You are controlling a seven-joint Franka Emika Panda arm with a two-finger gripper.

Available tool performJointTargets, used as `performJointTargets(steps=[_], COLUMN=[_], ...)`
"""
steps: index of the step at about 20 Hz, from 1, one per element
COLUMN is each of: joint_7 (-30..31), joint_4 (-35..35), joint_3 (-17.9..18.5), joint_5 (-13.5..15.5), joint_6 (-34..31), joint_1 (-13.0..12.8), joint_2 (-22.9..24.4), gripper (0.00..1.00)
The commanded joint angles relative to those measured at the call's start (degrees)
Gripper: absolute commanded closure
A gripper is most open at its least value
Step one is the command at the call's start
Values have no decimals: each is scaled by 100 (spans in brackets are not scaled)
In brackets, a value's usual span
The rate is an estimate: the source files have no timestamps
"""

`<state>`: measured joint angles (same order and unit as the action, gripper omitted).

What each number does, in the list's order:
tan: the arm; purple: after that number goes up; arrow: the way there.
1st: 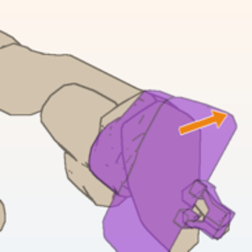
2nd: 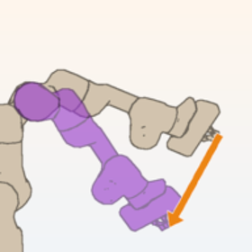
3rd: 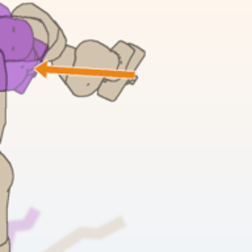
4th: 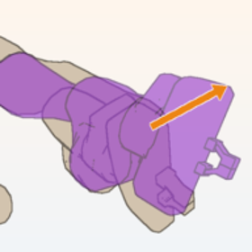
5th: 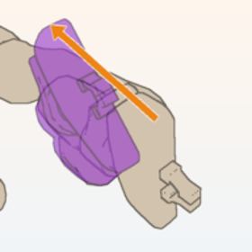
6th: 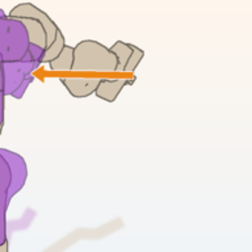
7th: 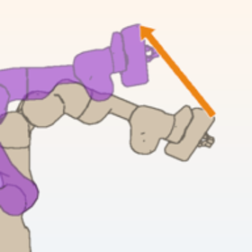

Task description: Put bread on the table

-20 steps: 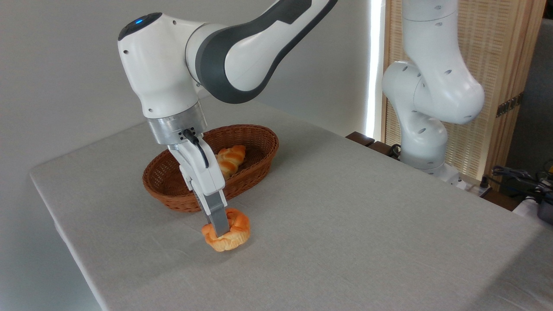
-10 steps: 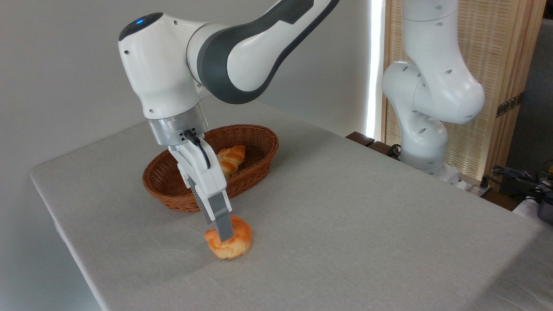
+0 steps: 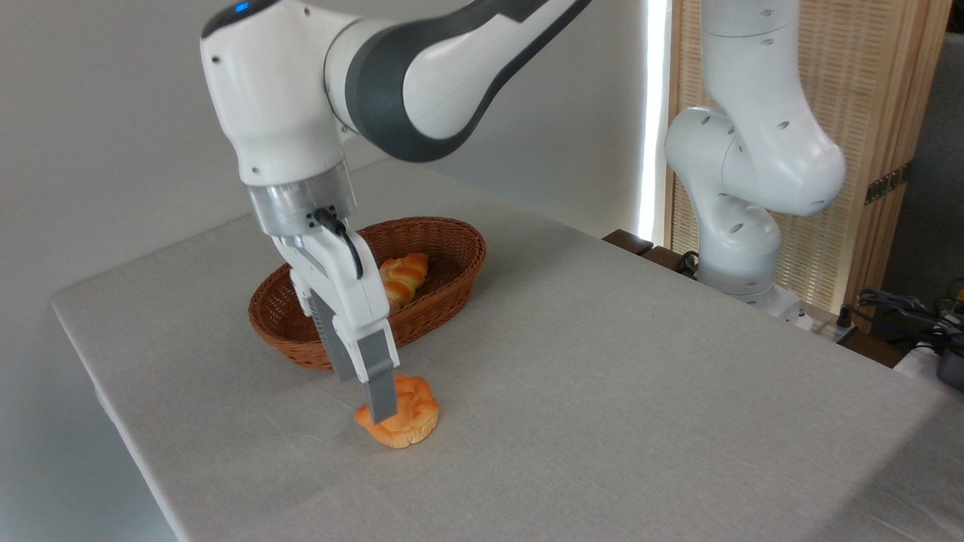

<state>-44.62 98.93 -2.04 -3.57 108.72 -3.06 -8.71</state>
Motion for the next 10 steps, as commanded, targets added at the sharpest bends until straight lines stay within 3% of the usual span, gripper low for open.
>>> performJointTargets(steps=[1, 4, 8, 10], joint_7=[6, -30, -30, -30], joint_4=[-312, -480, -454, -454], joint_3=[142, 108, 151, 213], joint_5=[242, 277, 812, 814], joint_6=[-342, -833, -1247, -1545], joint_1=[-1, 86, 455, 456], joint_2=[115, 342, 1018, 1221], gripper=[0, 0, 0, 0])
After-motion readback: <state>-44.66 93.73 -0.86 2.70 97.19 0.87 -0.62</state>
